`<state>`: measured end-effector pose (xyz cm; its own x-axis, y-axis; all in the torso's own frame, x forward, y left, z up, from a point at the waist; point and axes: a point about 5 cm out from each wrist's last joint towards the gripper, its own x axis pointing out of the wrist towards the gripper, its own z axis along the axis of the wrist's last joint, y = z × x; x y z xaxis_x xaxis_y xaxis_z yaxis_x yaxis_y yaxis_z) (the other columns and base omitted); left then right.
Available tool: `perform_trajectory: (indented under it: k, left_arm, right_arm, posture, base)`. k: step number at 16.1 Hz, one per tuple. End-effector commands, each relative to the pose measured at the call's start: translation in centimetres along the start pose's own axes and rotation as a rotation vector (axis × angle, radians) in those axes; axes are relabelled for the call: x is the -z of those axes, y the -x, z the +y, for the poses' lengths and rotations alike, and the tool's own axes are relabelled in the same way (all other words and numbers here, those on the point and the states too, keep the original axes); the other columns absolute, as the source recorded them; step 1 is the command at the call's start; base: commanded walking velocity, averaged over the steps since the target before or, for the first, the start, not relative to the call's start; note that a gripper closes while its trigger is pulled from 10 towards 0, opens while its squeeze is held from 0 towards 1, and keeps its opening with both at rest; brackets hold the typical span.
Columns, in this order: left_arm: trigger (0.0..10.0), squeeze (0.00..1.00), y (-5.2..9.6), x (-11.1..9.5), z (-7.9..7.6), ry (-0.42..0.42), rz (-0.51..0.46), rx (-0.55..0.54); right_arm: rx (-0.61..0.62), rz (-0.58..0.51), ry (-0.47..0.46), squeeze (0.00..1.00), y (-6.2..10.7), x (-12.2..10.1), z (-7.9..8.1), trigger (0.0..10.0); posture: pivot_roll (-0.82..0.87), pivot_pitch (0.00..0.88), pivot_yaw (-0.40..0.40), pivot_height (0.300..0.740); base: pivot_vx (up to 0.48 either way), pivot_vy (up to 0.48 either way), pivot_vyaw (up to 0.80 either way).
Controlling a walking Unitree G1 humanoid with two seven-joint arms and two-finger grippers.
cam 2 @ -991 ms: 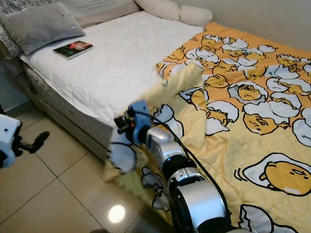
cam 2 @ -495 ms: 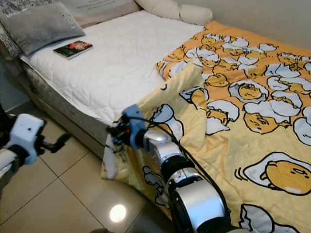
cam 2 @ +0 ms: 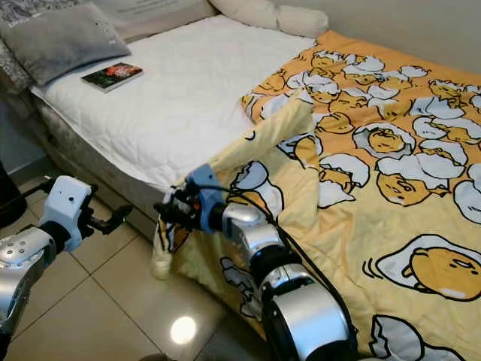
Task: Clean up the room
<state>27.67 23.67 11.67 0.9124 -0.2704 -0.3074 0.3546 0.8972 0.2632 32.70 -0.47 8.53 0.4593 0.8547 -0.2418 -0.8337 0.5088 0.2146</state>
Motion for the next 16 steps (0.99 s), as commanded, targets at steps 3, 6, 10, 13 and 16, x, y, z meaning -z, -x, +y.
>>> perform_trajectory:
  k: [3, 6, 10, 13, 16]
  left_arm:
    - [10.0, 0.78, -0.4, -0.4, 0.3, -0.013, -0.02, -0.012]
    - [10.0, 0.78, -0.6, -0.1, -1.1, 0.0, -0.028, 0.008]
    - [10.0, 0.78, -0.7, -0.1, -3.0, 0.032, -0.048, -0.006]
    - [10.0, 0.78, -0.3, -0.4, -3.7, 0.068, -0.076, -0.067]
    - [10.0, 0.78, 0.0, -0.7, -3.3, 0.1, -0.095, -0.119]
  right_arm:
    - [0.235, 0.237, 0.079, 1.0, 1.4, 3.6, -1.7, 10.0]
    - [0.303, 0.202, 0.001, 1.0, 3.6, 5.4, -3.0, 10.0]
    - [0.5, 0.079, -0.066, 1.0, 7.1, 6.6, -5.1, 10.0]
    - [0.821, -0.106, -0.205, 1.0, 11.7, 6.8, -7.4, 10.0]
    - [0.938, -0.187, -0.206, 1.0, 13.6, 6.9, -7.2, 10.0]
  posture:
    - [0.11, 0.0, 0.011, 0.74]
    - [0.12, 0.0, -0.003, 0.74]
    - [0.13, 0.0, -0.024, 0.74]
    - [0.15, 0.0, -0.059, 0.74]
    - [0.13, 0.0, -0.048, 0.74]
  base:
    - [0.0, 0.0, 0.0]
    - [0.0, 0.0, 0.0]
    - [0.0, 0.0, 0.0]
    - [0.0, 0.0, 0.0]
    - [0.0, 0.171, 0.0]
